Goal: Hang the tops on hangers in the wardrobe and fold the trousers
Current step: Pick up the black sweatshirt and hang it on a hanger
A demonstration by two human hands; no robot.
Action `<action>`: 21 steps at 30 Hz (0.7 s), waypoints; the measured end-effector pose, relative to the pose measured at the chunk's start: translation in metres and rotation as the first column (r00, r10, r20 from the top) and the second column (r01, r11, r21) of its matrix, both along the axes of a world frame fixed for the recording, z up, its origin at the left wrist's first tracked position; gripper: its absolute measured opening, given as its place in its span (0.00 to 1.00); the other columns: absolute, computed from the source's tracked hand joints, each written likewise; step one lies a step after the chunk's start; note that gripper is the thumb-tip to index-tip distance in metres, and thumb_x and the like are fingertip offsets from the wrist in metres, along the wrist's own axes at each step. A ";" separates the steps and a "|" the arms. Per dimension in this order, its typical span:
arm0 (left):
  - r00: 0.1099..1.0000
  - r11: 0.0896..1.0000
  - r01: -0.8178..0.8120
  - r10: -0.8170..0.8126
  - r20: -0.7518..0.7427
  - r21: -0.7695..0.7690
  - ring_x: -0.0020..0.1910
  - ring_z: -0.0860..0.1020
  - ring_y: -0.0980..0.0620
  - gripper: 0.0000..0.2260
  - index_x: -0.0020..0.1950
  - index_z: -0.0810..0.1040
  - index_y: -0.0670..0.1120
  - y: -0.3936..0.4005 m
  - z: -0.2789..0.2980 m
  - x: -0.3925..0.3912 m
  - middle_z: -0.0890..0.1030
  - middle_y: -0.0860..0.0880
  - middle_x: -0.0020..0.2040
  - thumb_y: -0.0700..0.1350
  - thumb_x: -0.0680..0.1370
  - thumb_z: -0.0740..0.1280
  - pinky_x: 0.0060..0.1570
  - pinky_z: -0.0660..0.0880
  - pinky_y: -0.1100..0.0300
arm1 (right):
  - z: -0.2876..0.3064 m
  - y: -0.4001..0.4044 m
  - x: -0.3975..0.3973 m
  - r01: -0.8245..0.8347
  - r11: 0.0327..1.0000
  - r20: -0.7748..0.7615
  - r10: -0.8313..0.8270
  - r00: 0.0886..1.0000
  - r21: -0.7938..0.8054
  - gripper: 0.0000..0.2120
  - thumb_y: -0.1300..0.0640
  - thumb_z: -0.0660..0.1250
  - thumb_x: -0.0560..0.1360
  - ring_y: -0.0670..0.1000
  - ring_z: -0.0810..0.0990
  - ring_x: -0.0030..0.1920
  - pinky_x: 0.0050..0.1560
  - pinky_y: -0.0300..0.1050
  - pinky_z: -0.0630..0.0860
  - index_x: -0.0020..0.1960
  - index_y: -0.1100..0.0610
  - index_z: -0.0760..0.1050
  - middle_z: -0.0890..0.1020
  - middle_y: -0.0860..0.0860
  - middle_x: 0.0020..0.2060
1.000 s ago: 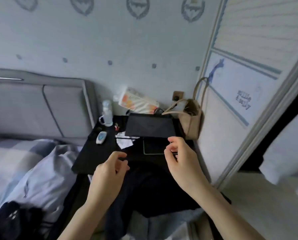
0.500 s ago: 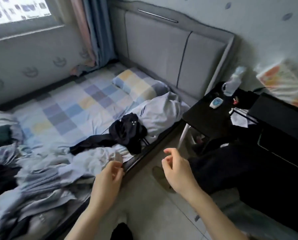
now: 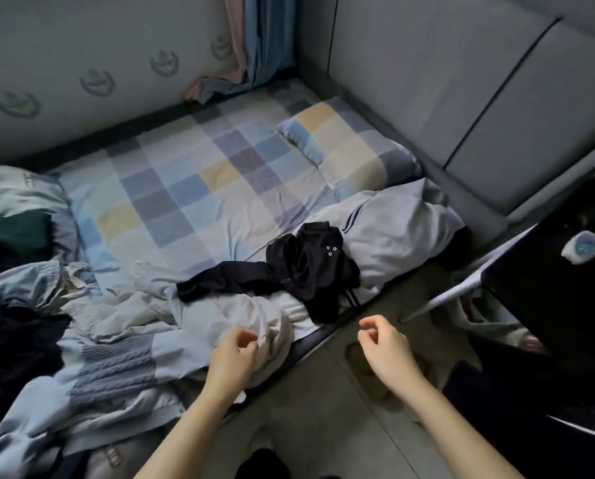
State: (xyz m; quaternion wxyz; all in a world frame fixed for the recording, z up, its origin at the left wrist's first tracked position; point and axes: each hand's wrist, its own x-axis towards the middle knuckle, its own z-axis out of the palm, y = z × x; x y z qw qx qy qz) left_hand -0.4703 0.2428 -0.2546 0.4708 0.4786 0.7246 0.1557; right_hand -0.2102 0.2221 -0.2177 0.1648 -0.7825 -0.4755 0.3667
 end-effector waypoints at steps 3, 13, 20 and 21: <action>0.996 0.997 0.063 -0.066 -0.051 -0.052 0.43 0.81 0.48 0.06 0.42 0.78 0.49 0.053 -0.026 0.020 0.83 0.49 0.40 0.42 0.77 0.64 0.50 0.78 0.49 | -0.028 0.055 0.019 0.019 0.999 0.003 -0.019 1.000 -0.028 0.09 0.57 0.64 0.77 0.49 0.74 0.44 0.44 0.38 0.65 0.57 0.57 0.75 0.78 0.48 0.42; 0.975 0.945 0.120 -0.170 -0.144 -0.303 0.55 0.76 0.49 0.16 0.61 0.73 0.46 0.250 -0.164 0.113 0.79 0.48 0.58 0.49 0.76 0.66 0.49 0.67 0.60 | -0.182 0.289 0.090 0.065 0.988 -0.079 -0.077 0.994 -0.142 0.22 0.48 0.62 0.78 0.54 0.75 0.50 0.49 0.46 0.67 0.67 0.56 0.63 0.75 0.42 0.38; 0.998 0.927 -0.037 0.051 0.028 -0.373 0.63 0.75 0.49 0.23 0.68 0.71 0.45 0.301 -0.260 0.156 0.76 0.47 0.64 0.50 0.75 0.69 0.58 0.69 0.62 | -0.297 0.410 0.087 -0.009 0.969 -0.097 -0.016 0.995 -0.249 0.35 0.44 0.66 0.75 0.59 0.67 0.69 0.66 0.48 0.64 0.73 0.62 0.59 0.69 0.59 0.69; 0.997 0.917 -0.043 0.063 0.037 -0.397 0.63 0.75 0.48 0.24 0.69 0.71 0.44 0.301 -0.272 0.160 0.76 0.46 0.65 0.50 0.76 0.69 0.61 0.70 0.60 | -0.311 0.419 0.085 -0.055 0.961 -0.071 0.037 0.997 -0.271 0.35 0.44 0.66 0.75 0.59 0.67 0.70 0.68 0.49 0.63 0.73 0.61 0.59 0.68 0.58 0.70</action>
